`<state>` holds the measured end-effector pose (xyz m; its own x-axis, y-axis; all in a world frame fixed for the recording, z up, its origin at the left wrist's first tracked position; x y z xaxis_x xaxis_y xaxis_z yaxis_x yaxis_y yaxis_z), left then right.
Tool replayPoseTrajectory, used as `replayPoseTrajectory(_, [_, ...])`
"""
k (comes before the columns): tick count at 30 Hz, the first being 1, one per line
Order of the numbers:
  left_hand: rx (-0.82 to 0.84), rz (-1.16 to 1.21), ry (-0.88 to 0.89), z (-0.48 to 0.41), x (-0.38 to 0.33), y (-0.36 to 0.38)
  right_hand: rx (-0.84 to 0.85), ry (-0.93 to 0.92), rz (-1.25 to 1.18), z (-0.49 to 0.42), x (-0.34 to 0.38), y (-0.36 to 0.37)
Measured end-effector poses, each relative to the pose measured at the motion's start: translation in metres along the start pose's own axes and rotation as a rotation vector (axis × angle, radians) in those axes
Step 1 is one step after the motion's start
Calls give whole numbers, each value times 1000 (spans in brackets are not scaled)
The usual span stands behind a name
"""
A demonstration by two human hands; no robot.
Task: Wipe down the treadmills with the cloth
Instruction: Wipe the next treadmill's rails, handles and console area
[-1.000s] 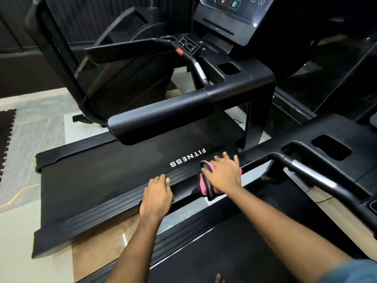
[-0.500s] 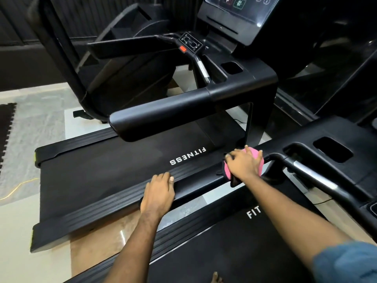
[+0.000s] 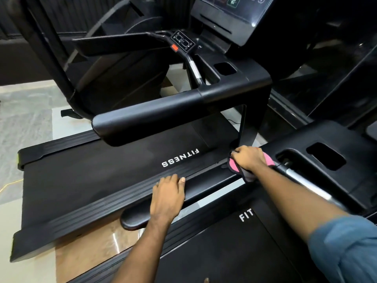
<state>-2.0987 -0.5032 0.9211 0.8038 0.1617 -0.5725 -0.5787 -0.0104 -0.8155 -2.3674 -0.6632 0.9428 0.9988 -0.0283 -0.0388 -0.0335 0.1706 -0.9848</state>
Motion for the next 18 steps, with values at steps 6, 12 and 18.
replayPoseTrajectory(6, [-12,-89,-25,1,-3,7,-260,-78,-80,32,5,25])
replayPoseTrajectory(12, [18,-137,-67,-3,-3,10,-242,-186,-47,25,-13,15])
replayPoseTrajectory(18, [28,-102,-69,-2,-3,9,186,21,59,-17,22,-1])
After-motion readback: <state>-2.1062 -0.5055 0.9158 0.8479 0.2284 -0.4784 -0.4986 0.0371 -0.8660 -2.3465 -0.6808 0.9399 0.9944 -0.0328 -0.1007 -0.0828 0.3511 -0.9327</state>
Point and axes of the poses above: each hand's wrist, its own z-axis away from the middle knuckle, its own y-axis out of the palm, x = y × z, the point moved 1 cm from there along -z, towards the middle knuckle, and after that the axes turned 5 degrees about z, right-handed, at the moved point
